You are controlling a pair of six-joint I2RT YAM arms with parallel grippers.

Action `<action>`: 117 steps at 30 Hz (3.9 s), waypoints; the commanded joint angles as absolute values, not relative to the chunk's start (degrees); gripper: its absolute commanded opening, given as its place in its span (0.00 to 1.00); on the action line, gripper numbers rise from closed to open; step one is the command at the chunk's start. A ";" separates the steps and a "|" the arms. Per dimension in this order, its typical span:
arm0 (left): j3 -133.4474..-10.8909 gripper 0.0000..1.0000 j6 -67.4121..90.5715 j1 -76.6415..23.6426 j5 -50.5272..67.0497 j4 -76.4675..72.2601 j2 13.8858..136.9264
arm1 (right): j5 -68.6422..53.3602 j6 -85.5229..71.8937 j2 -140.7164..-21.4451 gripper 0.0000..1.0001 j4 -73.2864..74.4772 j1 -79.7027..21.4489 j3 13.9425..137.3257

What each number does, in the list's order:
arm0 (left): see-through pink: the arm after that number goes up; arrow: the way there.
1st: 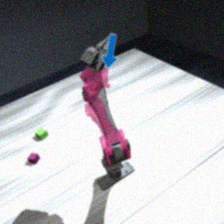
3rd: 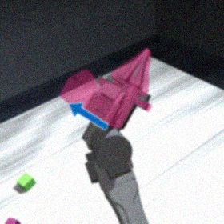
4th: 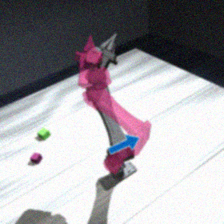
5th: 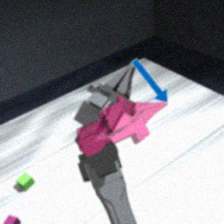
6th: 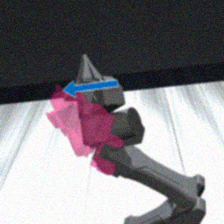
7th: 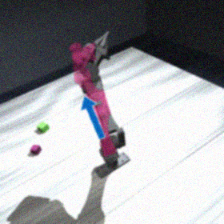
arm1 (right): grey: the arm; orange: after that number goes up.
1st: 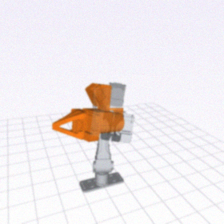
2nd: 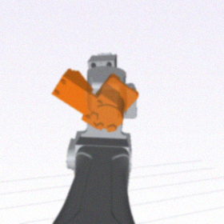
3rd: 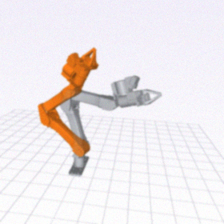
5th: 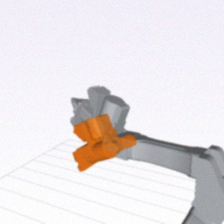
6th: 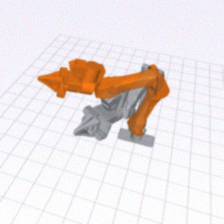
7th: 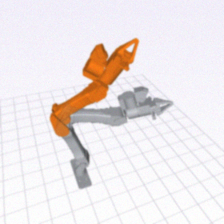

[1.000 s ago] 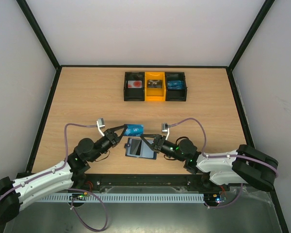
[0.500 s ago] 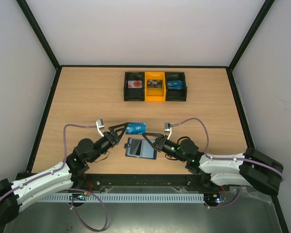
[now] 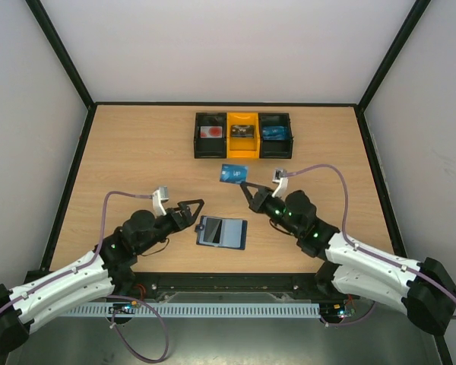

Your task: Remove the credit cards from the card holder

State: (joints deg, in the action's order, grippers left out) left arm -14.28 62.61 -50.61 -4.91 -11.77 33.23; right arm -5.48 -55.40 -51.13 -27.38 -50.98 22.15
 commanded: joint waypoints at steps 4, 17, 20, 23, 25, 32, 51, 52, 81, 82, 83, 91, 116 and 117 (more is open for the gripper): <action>-18.45 1.00 54.26 -50.69 -7.26 0.35 34.23 | -7.62 -41.87 -57.74 0.02 -11.72 -41.35 32.36; -19.64 1.00 48.58 -50.48 -5.70 6.21 35.61 | -17.33 -29.82 -76.23 0.02 -3.01 -21.44 48.42; -19.73 1.00 48.12 -50.39 -6.56 7.44 36.14 | -17.27 -28.44 -79.27 0.02 -1.29 -18.10 51.65; -19.33 1.00 48.68 -50.27 -6.62 7.08 36.38 | -16.05 -26.42 -82.80 0.02 1.15 -15.29 54.67; -19.11 1.00 48.65 -50.22 -6.13 6.55 36.53 | -16.04 -24.79 -85.51 0.02 3.31 -13.56 57.37; -19.06 1.00 47.82 -50.15 -6.51 6.53 36.98 | -15.75 -22.32 -93.69 0.02 5.85 -10.11 65.72; -19.10 1.00 48.00 -49.83 -5.46 3.00 41.41 | -22.49 -21.14 -114.21 0.02 9.92 -8.39 84.29; -19.34 1.00 47.88 -49.79 -5.41 2.91 41.98 | -22.76 -21.10 -114.71 0.02 10.01 -8.43 84.94; -21.47 1.00 47.37 -49.26 -4.22 2.20 46.39 | -18.13 -20.08 -122.92 0.07 13.55 -8.44 94.33; -21.49 1.00 47.42 -49.22 -4.22 2.20 46.37 | -17.98 -20.04 -123.06 0.07 13.72 -8.40 94.57; -21.45 1.00 47.46 -49.20 -4.22 2.20 46.39 | -17.76 -20.04 -123.13 0.08 13.92 -8.42 94.76; -21.18 1.00 48.07 -49.14 -4.04 2.29 46.40 | -14.00 -20.95 -122.06 0.10 14.75 -8.44 94.92; -27.40 0.96 46.09 -49.07 -4.21 7.34 60.88 | -22.72 -33.62 -92.81 0.21 9.25 -11.93 61.09; -27.54 0.96 46.16 -49.00 -4.68 7.43 60.99 | -22.62 -33.72 -91.03 0.21 9.25 -12.77 59.69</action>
State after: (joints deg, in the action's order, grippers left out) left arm -25.76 46.94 -49.43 -3.09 5.63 60.16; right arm -21.52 -31.68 -96.86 10.57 -10.17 65.04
